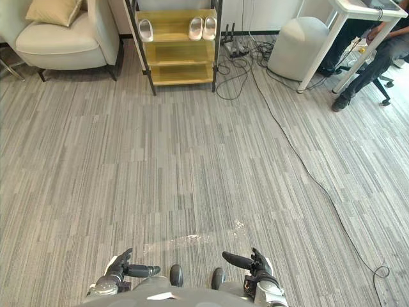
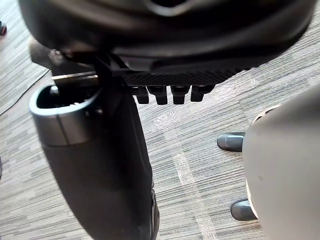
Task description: Organize the slippers on the shoe rack
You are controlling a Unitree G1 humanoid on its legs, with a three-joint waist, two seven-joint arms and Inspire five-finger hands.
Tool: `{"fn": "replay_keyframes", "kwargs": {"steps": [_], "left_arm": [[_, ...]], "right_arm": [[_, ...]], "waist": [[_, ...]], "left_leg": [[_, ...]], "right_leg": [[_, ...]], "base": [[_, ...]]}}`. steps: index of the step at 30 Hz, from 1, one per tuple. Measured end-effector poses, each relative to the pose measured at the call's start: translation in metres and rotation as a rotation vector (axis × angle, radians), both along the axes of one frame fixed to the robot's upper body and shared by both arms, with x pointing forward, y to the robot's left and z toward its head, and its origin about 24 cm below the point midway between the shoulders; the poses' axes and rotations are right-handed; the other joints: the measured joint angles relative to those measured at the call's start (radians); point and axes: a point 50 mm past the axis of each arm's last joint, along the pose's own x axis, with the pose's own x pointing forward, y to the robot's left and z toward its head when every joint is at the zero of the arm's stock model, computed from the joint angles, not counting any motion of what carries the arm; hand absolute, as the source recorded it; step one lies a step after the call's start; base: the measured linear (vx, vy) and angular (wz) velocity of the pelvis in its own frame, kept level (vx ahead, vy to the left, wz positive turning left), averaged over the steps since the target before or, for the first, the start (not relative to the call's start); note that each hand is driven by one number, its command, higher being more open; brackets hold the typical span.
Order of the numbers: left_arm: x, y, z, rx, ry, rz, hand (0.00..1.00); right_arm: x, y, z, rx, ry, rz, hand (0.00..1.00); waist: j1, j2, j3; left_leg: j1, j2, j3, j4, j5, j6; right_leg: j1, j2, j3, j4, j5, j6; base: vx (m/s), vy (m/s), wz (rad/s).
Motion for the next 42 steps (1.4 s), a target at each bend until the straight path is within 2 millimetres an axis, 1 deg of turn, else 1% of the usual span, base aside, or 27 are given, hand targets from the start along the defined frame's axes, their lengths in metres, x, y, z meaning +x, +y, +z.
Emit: {"fn": "replay_keyframes", "kwargs": {"steps": [2,4,6,8,11,14,15,16,17,19,20,21,22,23,24,27,29,30,31,32,33,34,36,38,39,40,42], "left_arm": [[0.001,-0.001,0.0,-0.009,-0.004,0.014,1.0],[0.0,-0.001,0.0,-0.011,-0.003,0.02,1.0],[0.0,0.004,0.001,0.001,-0.001,0.023,1.0],[0.0,0.004,0.001,0.004,0.0,0.026,1.0],[0.001,0.003,0.0,0.001,-0.003,0.031,1.0],[0.003,-0.004,-0.001,-0.028,-0.013,0.07,1.0],[0.002,-0.004,-0.001,-0.028,-0.01,0.071,1.0],[-0.002,-0.002,-0.002,-0.026,-0.001,0.079,1.0],[0.0,-0.007,-0.003,-0.039,-0.001,0.092,1.0],[0.007,-0.014,-0.002,-0.067,-0.029,0.11,1.0],[0.007,-0.014,-0.001,-0.069,-0.032,0.114,1.0],[0.008,-0.014,-0.001,-0.081,-0.047,0.15,1.0],[0.009,-0.015,0.0,-0.086,-0.054,0.169,1.0],[0.015,-0.013,0.003,-0.094,-0.092,0.205,1.0],[0.022,-0.01,0.007,-0.091,-0.128,0.216,1.0],[0.036,-0.008,0.014,-0.085,-0.197,0.209,1.0],[0.047,-0.012,0.018,-0.097,-0.229,0.2,1.0],[0.052,-0.014,0.02,-0.103,-0.242,0.196,1.0],[0.054,-0.015,0.02,-0.105,-0.243,0.19,1.0],[0.052,-0.021,0.018,-0.113,-0.231,0.173,1.0],[0.051,-0.022,0.017,-0.116,-0.225,0.171,1.0],[0.052,-0.016,0.019,-0.101,-0.228,0.164,1.0],[0.057,-0.012,0.021,-0.089,-0.233,0.162,1.0],[0.053,-0.009,0.018,-0.087,-0.212,0.171,1.0],[0.049,-0.008,0.017,-0.082,-0.196,0.164,1.0],[0.045,-0.007,0.014,-0.076,-0.171,0.156,1.0],[0.041,-0.008,0.012,-0.069,-0.138,0.126,1.0]], "right_arm": [[0.002,-0.004,0.001,-0.01,-0.006,0.001,1.0],[0.005,-0.006,0.003,-0.013,-0.021,0.002,1.0],[0.013,-0.005,0.006,-0.01,-0.051,-0.007,1.0],[0.014,-0.006,0.006,-0.005,-0.058,-0.013,1.0],[0.021,-0.007,0.009,0.0,-0.08,-0.024,1.0],[0.036,-0.014,0.016,-0.018,-0.124,-0.033,1.0],[0.035,-0.015,0.016,-0.019,-0.126,-0.042,1.0],[0.031,-0.016,0.014,-0.01,-0.119,-0.072,1.0],[0.035,-0.018,0.016,-0.012,-0.13,-0.083,1.0],[0.034,-0.02,0.016,-0.013,-0.131,-0.103,1.0],[0.033,-0.02,0.016,-0.01,-0.128,-0.103,1.0],[0.029,-0.018,0.014,-0.004,-0.115,-0.103,1.0],[0.027,-0.018,0.013,-0.005,-0.113,-0.106,1.0],[0.023,-0.017,0.012,0.004,-0.111,-0.13,1.0],[0.022,-0.014,0.012,0.015,-0.113,-0.145,1.0],[0.022,-0.009,0.012,0.029,-0.125,-0.153,1.0],[0.025,-0.007,0.013,0.042,-0.13,-0.165,1.0],[0.027,-0.005,0.013,0.046,-0.13,-0.167,1.0],[0.027,-0.005,0.013,0.043,-0.129,-0.168,1.0],[0.022,-0.007,0.01,0.036,-0.106,-0.168,1.0],[0.019,-0.005,0.009,0.039,-0.089,-0.166,1.0],[0.02,0.003,0.007,0.059,-0.075,-0.159,1.0],[0.017,0.01,0.005,0.079,-0.067,-0.166,1.0],[0.014,0.011,0.004,0.083,-0.054,-0.166,1.0],[0.015,0.011,0.004,0.083,-0.063,-0.162,1.0],[0.021,0.011,0.006,0.087,-0.082,-0.152,1.0],[0.027,0.009,0.009,0.083,-0.103,-0.147,1.0]], "waist": [[0.004,0.005,0.008],[0.007,0.008,0.014],[0.003,-0.006,0.035],[-0.002,-0.009,0.039],[-0.015,0.002,0.044],[-0.032,0.044,0.07],[-0.034,0.043,0.069],[-0.046,0.031,0.06],[-0.038,0.069,0.063],[-0.039,0.081,0.062],[-0.039,0.084,0.063],[-0.037,0.091,0.065],[-0.035,0.096,0.065],[-0.025,0.094,0.074],[-0.011,0.078,0.083],[0.007,0.06,0.089],[0.02,0.062,0.091],[0.028,0.051,0.098],[0.032,0.048,0.099],[0.046,0.064,0.091],[0.058,0.067,0.085],[0.061,0.037,0.078],[0.058,0.003,0.073],[0.065,-0.009,0.067],[0.059,-0.009,0.067],[0.052,-0.009,0.067],[0.04,-0.011,0.066]], "left_leg": [[-0.021,0.001,0.009,0.073,-0.052,0.012],[-0.011,-0.006,0.013,0.098,-0.076,0.021],[0.055,-0.036,-0.005,0.08,-0.096,0.047],[0.084,-0.034,-0.026,0.078,-0.117,0.056],[0.13,-0.014,-0.072,0.048,-0.135,0.05],[0.182,0.048,-0.109,-0.002,-0.14,0.028],[0.194,0.053,-0.118,-0.004,-0.143,0.003],[0.229,0.066,-0.134,0.009,-0.177,-0.053],[0.225,0.097,-0.133,0.037,-0.182,-0.064],[0.144,0.113,-0.126,0.252,-0.122,-0.13],[0.12,0.117,-0.124,0.319,-0.104,-0.127],[0.025,0.14,-0.125,0.57,-0.018,-0.11],[-0.02,0.158,-0.117,0.686,-0.017,-0.11],[-0.125,0.225,-0.056,0.931,-0.023,-0.109],[-0.183,0.262,-0.004,1.005,-0.042,-0.091],[-0.312,0.283,0.053,0.973,-0.072,-0.065],[-0.387,0.258,0.091,0.791,-0.107,-0.071],[-0.401,0.201,0.101,0.592,-0.099,-0.07],[-0.4,0.172,0.097,0.484,-0.077,-0.07],[-0.378,0.134,0.07,0.252,0.09,-0.072],[-0.369,0.13,0.064,0.248,0.149,-0.047],[-0.373,0.108,0.075,0.27,0.122,-0.007],[-0.38,0.082,0.086,0.321,0.066,0.008],[-0.313,0.083,0.127,0.384,-0.028,0.034],[-0.27,0.081,0.135,0.379,-0.058,0.034],[-0.203,0.079,0.144,0.363,-0.095,0.036],[-0.096,0.068,0.15,0.312,-0.115,0.035]], "right_leg": [[-0.099,-0.033,-0.008,0.239,-0.111,0.032],[-0.187,-0.078,-0.045,0.477,-0.148,0.058],[-0.302,-0.158,-0.076,0.793,-0.148,0.047],[-0.322,-0.168,-0.085,0.835,-0.178,0.024],[-0.38,-0.156,-0.143,0.752,-0.215,-0.015],[-0.459,-0.075,-0.16,0.546,-0.171,-0.034],[-0.467,-0.058,-0.152,0.485,-0.132,-0.049],[-0.453,-0.038,-0.134,0.415,0.033,-0.136],[-0.447,-0.019,-0.159,0.441,0.016,-0.144],[-0.378,-0.004,-0.174,0.404,-0.046,-0.154],[-0.355,0.002,-0.175,0.387,-0.05,-0.155],[-0.271,0.022,-0.176,0.32,-0.057,-0.155],[-0.233,0.033,-0.178,0.294,-0.058,-0.156],[-0.13,0.055,-0.176,0.241,-0.065,-0.166],[-0.063,0.058,-0.167,0.204,-0.071,-0.165],[0.026,0.058,-0.158,0.128,-0.096,-0.138],[0.07,0.049,-0.143,0.095,-0.1,-0.131],[0.096,0.021,-0.128,0.083,-0.118,-0.101],[0.107,0.009,-0.119,0.082,-0.128,-0.086],[0.128,0.006,-0.083,0.081,-0.166,-0.047],[0.132,0.005,-0.062,0.084,-0.182,-0.044],[0.136,-0.02,-0.044,0.087,-0.192,-0.046],[0.134,-0.055,-0.009,0.118,-0.198,-0.039],[0.077,-0.1,0.067,0.362,-0.213,0.002],[0.034,-0.117,0.084,0.507,-0.193,0.062],[-0.06,-0.139,0.105,0.751,-0.172,0.175],[-0.163,-0.166,0.047,0.93,-0.215,0.091]], "base": [[0.08,0.075,-0.13],[0.11,0.127,-0.07],[0.17,0.109,0.13],[0.15,0.017,0.33],[0.3,-0.055,0.44],[0.36,-0.126,0.46],[0.54,-0.252,0.53],[0.57,-0.249,0.51],[0.78,-0.346,0.52],[0.55,-0.256,0.23],[0.56,-0.252,0.1],[0.52,-0.218,0.03],[0.5,-0.202,-0.02],[0.53,-0.192,-0.11],[0.42,-0.133,-0.15],[0.39,-0.055,-0.1],[0.41,0.12,-0.19],[0.33,0.155,-0.27],[0.42,0.227,-0.51],[0.34,0.203,-0.54],[0.45,0.242,-0.61],[0.39,0.173,-0.26],[0.48,0.189,-0.07],[0.55,0.234,-0.39],[0.53,0.22,-0.47],[0.52,0.178,-0.33],[0.47,0.069,-0.11]]}}
